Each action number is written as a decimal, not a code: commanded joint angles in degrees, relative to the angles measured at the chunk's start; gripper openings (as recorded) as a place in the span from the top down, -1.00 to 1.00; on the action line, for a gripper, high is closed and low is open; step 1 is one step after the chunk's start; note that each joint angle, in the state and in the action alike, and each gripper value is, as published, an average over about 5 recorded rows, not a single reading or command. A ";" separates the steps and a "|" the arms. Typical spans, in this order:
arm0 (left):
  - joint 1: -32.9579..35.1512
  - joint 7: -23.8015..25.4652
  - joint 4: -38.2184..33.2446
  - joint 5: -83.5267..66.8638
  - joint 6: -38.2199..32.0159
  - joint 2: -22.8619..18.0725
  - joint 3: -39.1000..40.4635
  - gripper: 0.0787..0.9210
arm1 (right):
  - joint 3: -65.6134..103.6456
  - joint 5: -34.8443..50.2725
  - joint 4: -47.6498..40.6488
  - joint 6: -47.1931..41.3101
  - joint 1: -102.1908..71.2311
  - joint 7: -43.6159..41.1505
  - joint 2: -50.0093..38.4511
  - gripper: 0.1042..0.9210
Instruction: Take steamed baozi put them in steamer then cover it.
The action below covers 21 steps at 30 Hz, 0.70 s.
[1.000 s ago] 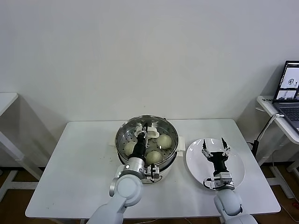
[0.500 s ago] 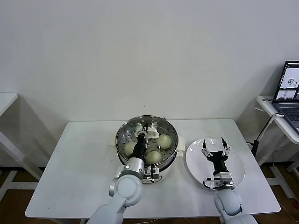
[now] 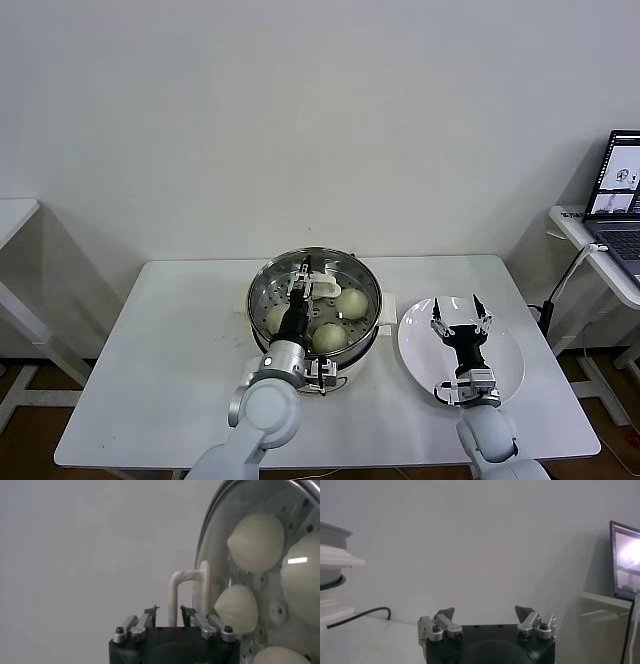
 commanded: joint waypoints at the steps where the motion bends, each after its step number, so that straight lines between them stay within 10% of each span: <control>1: 3.39 1.00 -7.44 -1.20 -0.01 2.34 0.39 -0.28 | -0.15 0.53 0.60 -0.51 0.18 0.19 -0.07 -0.76; 14: 7.27 1.43 -16.82 -9.06 0.35 6.97 -1.15 -0.77 | 0.19 1.51 2.05 -0.89 -0.44 0.14 -0.57 -0.76; 21: 11.96 -17.19 -22.20 -39.60 -5.06 6.73 -16.63 -0.77 | -0.17 7.22 5.11 -3.75 -1.87 0.01 -1.09 -0.76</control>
